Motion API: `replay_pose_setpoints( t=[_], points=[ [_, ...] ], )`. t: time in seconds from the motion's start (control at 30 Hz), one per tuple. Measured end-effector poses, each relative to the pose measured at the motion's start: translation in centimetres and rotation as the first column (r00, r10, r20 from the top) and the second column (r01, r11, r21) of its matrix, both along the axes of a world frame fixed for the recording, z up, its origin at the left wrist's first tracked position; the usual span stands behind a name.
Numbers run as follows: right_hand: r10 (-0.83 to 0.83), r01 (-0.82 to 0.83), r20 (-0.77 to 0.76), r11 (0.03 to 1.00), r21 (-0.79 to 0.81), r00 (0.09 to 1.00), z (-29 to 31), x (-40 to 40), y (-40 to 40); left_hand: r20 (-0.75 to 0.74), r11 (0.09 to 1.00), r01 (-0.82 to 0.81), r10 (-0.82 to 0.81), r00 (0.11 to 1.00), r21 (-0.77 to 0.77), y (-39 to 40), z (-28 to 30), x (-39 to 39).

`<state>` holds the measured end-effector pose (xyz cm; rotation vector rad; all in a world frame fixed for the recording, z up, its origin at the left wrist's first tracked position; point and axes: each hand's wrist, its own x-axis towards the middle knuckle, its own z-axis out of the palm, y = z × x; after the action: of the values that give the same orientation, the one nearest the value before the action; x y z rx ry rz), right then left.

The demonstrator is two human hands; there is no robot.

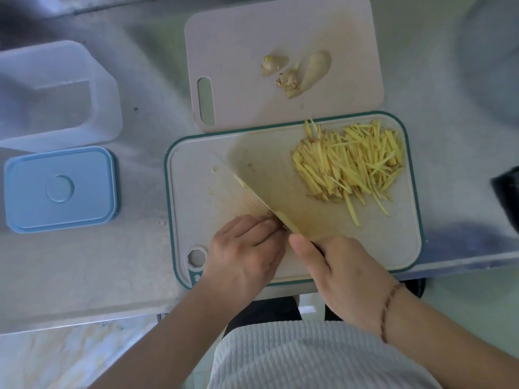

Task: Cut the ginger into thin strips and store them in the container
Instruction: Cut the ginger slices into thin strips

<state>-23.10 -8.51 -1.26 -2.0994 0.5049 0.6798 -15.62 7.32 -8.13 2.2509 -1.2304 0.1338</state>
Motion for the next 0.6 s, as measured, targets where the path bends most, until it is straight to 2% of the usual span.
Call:
replay_pose_setpoints(
  t=[0.23,0.47,0.6],
  points=[
    [-0.007,0.006,-0.019,1.0,-0.024,1.0,1.3,-3.2,-0.7,0.015,0.998,0.021,-0.022,1.0,0.058,-0.2,1.5,1.0],
    [-0.013,0.013,-0.013,1.0,-0.009,1.0,1.2,-3.0,-0.8,-0.018,0.98,0.14,-0.139,0.99,0.142,0.5,1.9,2.3],
    [-0.016,0.015,-0.026,0.999,-0.036,1.0,0.9,-2.8,-0.5,0.015,0.987,0.085,-0.088,0.996,0.134,0.3,2.0,1.8]
  ],
)
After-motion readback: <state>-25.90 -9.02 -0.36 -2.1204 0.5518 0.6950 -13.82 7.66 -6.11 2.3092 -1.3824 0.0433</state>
